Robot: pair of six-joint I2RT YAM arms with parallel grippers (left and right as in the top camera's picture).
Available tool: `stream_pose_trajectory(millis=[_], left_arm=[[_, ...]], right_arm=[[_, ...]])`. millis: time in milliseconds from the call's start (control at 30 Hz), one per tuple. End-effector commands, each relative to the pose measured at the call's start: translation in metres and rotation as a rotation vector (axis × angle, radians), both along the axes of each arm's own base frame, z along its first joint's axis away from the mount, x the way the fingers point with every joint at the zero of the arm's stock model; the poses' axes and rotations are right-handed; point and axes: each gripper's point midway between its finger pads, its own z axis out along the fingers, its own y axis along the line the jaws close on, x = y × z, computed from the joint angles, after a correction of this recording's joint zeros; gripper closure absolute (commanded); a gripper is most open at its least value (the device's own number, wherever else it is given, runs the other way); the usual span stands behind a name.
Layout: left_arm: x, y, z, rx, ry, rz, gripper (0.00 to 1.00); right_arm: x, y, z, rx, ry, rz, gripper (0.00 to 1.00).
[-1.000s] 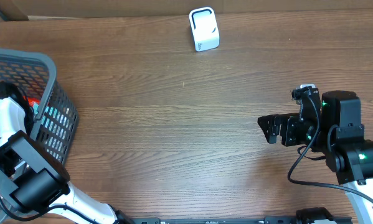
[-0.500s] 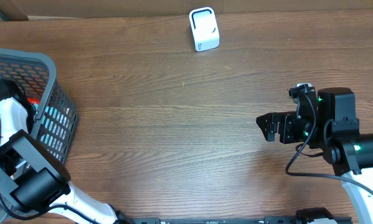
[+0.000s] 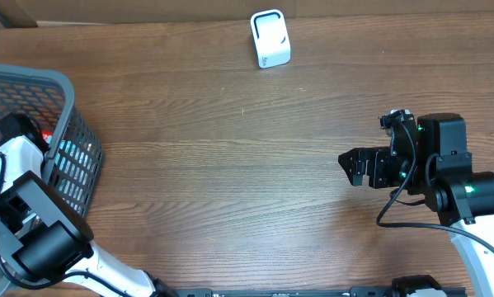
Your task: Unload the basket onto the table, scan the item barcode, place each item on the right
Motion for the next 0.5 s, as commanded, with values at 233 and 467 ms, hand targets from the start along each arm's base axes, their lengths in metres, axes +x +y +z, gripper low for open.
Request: stream_pose_trajectory(millis=[233, 467], left_arm=[[0.018, -0.005, 0.022, -0.099, -0.048, -0.02, 0.96], [0.043, -0.001, 0.061, -0.125, -0.147, -0.04, 0.96]], right_arm=[[0.005, 0.004, 0.011, 0.011, -0.039, 0.014, 0.0], [0.005, 0.004, 0.011, 0.013, -0.038, 0.011, 0.0]])
